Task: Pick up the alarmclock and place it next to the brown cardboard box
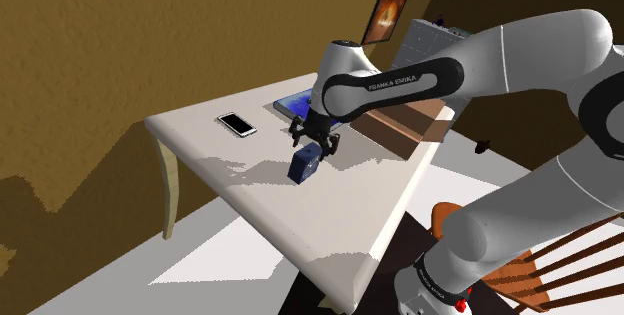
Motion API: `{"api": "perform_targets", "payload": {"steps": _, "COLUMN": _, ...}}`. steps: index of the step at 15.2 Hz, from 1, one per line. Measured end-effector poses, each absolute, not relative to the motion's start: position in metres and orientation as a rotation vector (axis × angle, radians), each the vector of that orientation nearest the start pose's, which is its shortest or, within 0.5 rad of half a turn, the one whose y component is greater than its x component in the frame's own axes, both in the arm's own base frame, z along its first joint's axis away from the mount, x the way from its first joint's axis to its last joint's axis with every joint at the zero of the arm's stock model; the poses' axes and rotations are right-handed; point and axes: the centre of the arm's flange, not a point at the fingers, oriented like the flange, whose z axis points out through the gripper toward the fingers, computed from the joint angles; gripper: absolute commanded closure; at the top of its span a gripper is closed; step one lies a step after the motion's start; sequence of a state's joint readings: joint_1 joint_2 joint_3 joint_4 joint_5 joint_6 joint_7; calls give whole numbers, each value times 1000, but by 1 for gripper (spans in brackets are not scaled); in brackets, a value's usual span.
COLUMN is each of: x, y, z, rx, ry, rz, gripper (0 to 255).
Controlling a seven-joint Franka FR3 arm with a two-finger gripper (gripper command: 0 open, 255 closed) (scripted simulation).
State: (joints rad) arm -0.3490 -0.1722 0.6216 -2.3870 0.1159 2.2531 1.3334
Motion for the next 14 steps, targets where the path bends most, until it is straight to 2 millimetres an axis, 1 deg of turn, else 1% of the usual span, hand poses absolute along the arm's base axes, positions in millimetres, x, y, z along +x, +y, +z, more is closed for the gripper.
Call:
{"api": "perform_targets", "payload": {"steps": 4, "x": 459, "y": 132, "z": 350, "rx": -2640, "ry": 1701, "rz": -22, "gripper": 0}}
{"api": "perform_targets", "payload": {"steps": 7, "x": 460, "y": 133, "z": 345, "rx": -2640, "ry": 1701, "rz": -22, "gripper": 0}}
{"api": "perform_targets", "payload": {"steps": 11, "x": 460, "y": 133, "z": 344, "rx": -2640, "ry": 1701, "rz": -23, "gripper": 0}}
{"api": "perform_targets", "payload": {"steps": 12, "x": 460, "y": 133, "z": 344, "rx": -2640, "ry": 1700, "rz": -23, "gripper": 255}}
{"api": "perform_targets", "payload": {"steps": 14, "x": 460, "y": 133, "z": 344, "rx": -2639, "ry": 1700, "rz": -23, "gripper": 255}}
